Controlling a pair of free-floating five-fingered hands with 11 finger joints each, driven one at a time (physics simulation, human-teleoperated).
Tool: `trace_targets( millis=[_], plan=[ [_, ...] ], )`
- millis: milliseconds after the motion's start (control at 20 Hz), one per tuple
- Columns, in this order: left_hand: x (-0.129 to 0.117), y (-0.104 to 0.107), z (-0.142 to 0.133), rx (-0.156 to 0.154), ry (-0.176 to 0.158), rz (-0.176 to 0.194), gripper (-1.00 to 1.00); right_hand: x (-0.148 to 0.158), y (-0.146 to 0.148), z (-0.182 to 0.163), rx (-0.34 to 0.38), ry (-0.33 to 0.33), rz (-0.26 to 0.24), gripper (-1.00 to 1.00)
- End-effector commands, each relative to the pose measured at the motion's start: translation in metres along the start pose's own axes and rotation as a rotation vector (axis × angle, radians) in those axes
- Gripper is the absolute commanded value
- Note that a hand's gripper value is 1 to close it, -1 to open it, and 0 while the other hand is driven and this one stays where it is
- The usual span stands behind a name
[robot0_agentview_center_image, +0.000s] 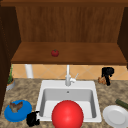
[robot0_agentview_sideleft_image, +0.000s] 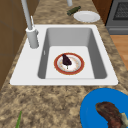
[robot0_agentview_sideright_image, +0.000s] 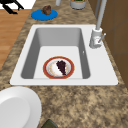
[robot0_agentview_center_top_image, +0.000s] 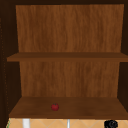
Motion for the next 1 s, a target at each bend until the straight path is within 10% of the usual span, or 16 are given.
trace_targets(
  millis=[0,950],
  plan=[
    [0.000,0.000,0.000,0.000,0.000,0.000,0.00,-0.016,0.035,-0.001,0.000,0.051,-0.009,1.00],
    [0.000,0.000,0.000,0.000,0.000,0.000,0.00,-0.093,0.195,-0.051,0.006,0.033,0.010,1.00]
  ],
)
